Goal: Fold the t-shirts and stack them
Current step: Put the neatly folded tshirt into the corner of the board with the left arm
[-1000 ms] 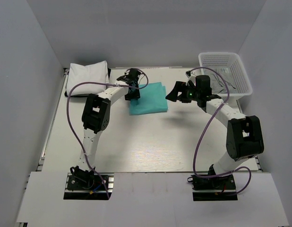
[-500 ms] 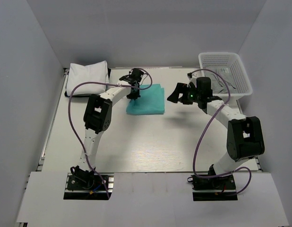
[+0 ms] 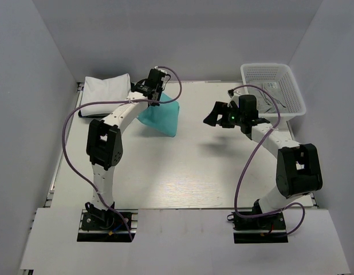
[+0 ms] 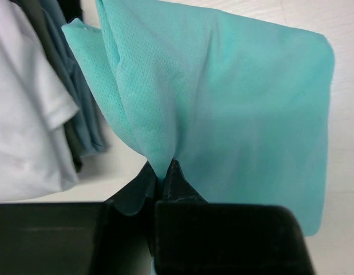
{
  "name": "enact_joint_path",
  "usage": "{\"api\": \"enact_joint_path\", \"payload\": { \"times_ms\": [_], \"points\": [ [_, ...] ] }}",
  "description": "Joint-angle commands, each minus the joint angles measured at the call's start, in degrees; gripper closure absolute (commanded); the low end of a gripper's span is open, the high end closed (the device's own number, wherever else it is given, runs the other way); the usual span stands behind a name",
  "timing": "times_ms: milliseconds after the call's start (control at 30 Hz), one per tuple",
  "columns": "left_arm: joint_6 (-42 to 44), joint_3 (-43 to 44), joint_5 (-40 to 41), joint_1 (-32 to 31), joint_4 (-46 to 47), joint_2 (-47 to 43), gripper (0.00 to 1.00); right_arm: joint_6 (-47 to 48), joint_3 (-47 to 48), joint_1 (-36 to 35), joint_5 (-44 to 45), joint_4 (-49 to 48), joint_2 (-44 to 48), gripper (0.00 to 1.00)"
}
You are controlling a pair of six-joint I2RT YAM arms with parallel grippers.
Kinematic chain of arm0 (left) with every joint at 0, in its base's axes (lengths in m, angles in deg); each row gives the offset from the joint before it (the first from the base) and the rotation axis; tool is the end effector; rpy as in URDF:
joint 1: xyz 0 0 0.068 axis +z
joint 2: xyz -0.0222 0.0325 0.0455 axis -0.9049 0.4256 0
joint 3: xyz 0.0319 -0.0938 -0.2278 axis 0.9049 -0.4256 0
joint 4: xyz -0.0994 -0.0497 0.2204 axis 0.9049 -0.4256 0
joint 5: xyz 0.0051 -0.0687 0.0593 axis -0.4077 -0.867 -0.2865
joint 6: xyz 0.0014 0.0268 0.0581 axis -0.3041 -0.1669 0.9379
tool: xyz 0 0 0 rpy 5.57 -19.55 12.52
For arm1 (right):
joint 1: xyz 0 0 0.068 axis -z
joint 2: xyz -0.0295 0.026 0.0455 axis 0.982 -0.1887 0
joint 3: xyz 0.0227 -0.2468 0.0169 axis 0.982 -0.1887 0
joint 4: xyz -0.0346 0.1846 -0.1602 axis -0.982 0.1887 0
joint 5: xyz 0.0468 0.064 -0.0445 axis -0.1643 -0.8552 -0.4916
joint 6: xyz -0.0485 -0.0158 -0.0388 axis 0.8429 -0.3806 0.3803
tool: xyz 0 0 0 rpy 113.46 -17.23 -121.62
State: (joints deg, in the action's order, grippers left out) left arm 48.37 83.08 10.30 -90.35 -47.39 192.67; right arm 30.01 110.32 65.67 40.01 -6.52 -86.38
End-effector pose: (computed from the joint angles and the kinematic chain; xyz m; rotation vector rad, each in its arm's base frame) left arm 0.4168 -0.1784 0.2361 0.3365 2.3556 0.2523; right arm 0.3354 0.1010 0.2168 -0.1255 2.1427 0.7958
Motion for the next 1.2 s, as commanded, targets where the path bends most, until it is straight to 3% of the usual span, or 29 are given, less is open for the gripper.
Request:
{"api": "enact_joint_path", "payload": {
  "times_ms": [0, 267, 667, 1167],
  "points": [
    [5.1, 2.1, 3.6, 0.4, 0.9, -5.0, 1.0, 0.3, -0.4, 0.3, 1.5, -1.7, 1.8, 0.1],
    [8.7, 9.1, 9.9, 0.9, 0.3, -5.5, 1.0, 0.0, -0.5, 0.5, 2.1, -1.1, 1.4, 0.1],
    [11.8, 15.3, 9.5, 4.9, 0.3, -6.8, 1.0, -0.4, 0.9, 0.4, 1.0, -1.6, 0.3, 0.1],
    [12.3, 18.3, 5.0, 14.6, 1.1, -8.8, 1.0, -1.7, 7.8, 0.1, -1.7, -0.5, -6.7, 0.1]
  ]
}}
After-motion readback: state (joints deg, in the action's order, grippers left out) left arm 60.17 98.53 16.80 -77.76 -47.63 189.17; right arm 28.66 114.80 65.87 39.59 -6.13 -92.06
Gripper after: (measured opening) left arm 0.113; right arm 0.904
